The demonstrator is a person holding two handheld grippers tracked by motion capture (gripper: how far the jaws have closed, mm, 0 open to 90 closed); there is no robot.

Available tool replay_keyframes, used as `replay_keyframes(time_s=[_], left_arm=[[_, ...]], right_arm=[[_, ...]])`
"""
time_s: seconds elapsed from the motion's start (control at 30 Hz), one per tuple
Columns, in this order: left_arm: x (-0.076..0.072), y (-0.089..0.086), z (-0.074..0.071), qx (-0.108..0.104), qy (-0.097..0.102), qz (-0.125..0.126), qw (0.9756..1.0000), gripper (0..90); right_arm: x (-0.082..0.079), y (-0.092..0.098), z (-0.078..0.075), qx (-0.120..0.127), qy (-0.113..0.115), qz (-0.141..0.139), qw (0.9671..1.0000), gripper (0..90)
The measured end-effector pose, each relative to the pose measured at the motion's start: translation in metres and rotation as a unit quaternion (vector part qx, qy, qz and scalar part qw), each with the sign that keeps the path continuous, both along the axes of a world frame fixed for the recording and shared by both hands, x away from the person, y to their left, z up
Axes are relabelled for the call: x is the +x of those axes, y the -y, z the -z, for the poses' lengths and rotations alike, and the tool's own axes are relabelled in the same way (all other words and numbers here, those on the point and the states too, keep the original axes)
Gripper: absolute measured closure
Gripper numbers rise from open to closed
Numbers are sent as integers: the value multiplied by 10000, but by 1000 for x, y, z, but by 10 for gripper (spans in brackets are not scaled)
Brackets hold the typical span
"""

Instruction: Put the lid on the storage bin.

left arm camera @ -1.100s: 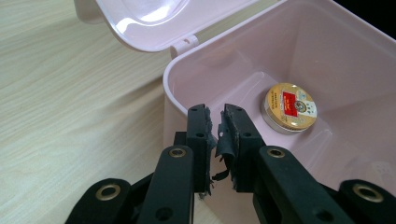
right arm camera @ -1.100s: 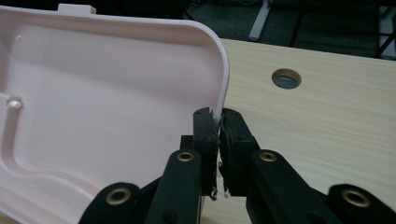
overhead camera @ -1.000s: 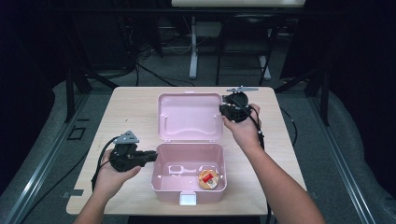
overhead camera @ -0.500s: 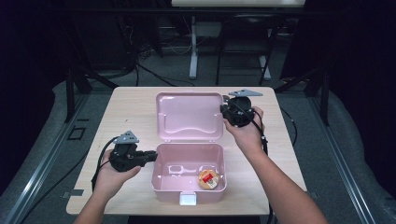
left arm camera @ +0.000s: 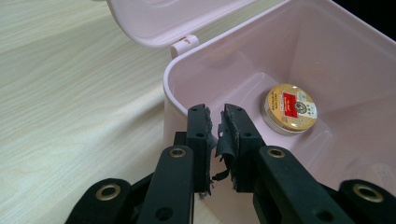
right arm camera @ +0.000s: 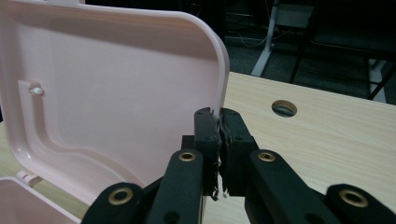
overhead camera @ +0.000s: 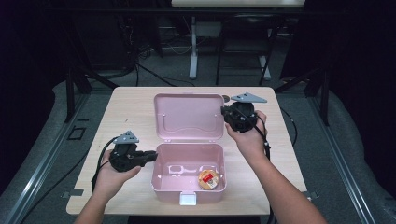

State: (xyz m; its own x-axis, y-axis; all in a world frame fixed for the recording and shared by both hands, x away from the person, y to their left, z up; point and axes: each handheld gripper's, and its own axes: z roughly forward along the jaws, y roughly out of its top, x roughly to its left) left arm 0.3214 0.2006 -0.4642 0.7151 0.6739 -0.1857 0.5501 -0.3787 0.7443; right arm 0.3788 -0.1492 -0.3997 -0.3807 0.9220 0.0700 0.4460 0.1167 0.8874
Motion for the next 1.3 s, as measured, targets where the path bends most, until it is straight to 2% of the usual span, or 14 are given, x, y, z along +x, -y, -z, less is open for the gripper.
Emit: replay_keyframes(time_s=[0.3, 0.47, 0.73, 1.3], left_arm=[[0, 0, 0, -23, -1, -14, 10000, 811], [0, 0, 0, -32, 0, -15, 10000, 811], [0, -1, 1, -59, -11, -23, 10000, 811], [0, -1, 1, -67, -19, -29, 10000, 811]], right_arm=[[-15, 1, -1, 40, 188, -47, 9998, 866], [-23, 2, 0, -20, 351, -87, 9993, 867], [-32, 4, 0, 50, 428, -138, 9990, 867], [-57, 5, 4, 10, 689, -220, 9974, 870]])
